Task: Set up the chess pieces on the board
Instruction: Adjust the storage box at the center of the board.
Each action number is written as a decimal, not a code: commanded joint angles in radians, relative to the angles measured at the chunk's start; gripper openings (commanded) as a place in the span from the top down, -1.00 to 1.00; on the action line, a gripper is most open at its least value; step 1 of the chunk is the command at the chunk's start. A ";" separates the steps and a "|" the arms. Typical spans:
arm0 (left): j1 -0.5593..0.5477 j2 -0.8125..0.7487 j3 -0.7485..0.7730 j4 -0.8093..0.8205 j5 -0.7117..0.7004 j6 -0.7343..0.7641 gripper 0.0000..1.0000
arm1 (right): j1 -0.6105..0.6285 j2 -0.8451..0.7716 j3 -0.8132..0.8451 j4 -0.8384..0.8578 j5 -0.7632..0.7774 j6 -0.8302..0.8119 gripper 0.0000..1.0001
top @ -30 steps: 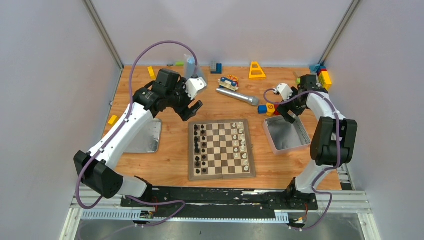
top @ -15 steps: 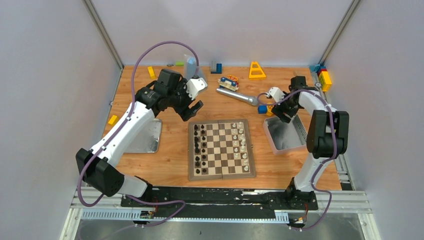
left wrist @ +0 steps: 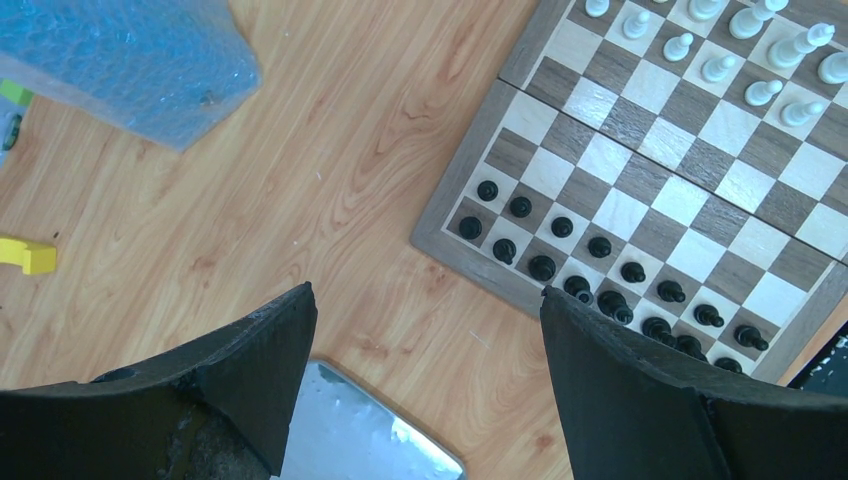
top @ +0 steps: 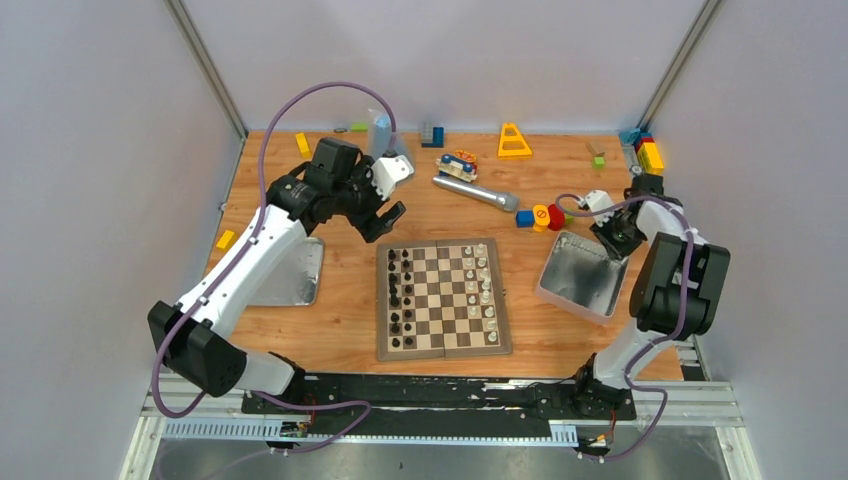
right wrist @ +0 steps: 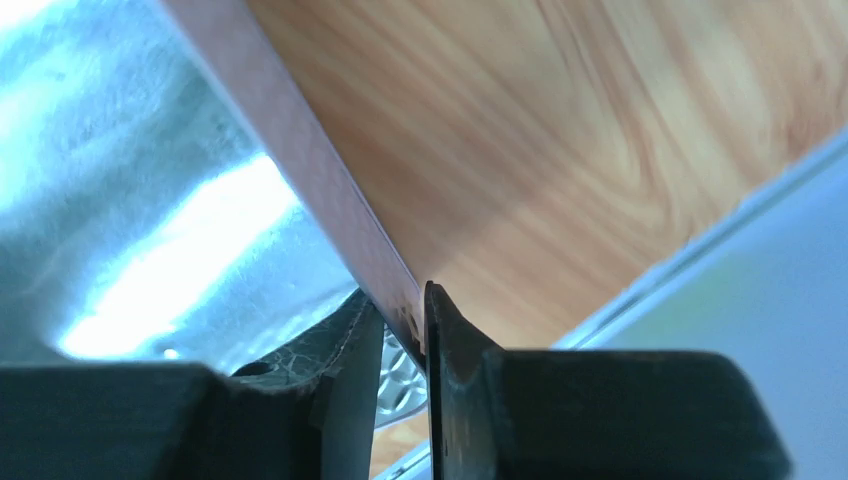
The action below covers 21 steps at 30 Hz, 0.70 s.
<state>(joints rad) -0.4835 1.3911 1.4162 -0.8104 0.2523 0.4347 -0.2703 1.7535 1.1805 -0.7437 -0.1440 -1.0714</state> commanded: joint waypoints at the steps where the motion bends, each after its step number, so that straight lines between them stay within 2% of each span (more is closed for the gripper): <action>1: 0.003 -0.044 0.002 0.013 0.031 0.018 -0.80 | -0.097 -0.084 -0.032 0.005 0.027 0.082 0.66; 6: 0.003 -0.044 0.002 0.012 0.043 0.015 -0.80 | -0.131 -0.132 -0.105 -0.006 0.037 0.270 0.98; 9: 0.003 -0.040 0.006 0.007 0.046 0.016 -0.80 | -0.131 -0.170 -0.157 -0.011 0.022 0.365 0.99; 13: 0.003 -0.033 0.015 -0.003 0.052 0.013 -0.80 | -0.129 -0.223 -0.212 -0.035 -0.008 0.450 0.91; 15: 0.003 -0.032 0.015 -0.004 0.053 0.013 -0.80 | -0.128 -0.252 -0.224 -0.054 -0.033 0.470 0.77; 21: 0.003 -0.030 0.006 -0.002 0.054 0.016 -0.80 | -0.122 -0.350 -0.158 -0.063 -0.100 0.513 0.14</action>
<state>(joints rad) -0.4835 1.3815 1.4162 -0.8188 0.2844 0.4362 -0.4015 1.4818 0.9565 -0.8021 -0.1665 -0.6277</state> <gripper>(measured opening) 0.900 0.377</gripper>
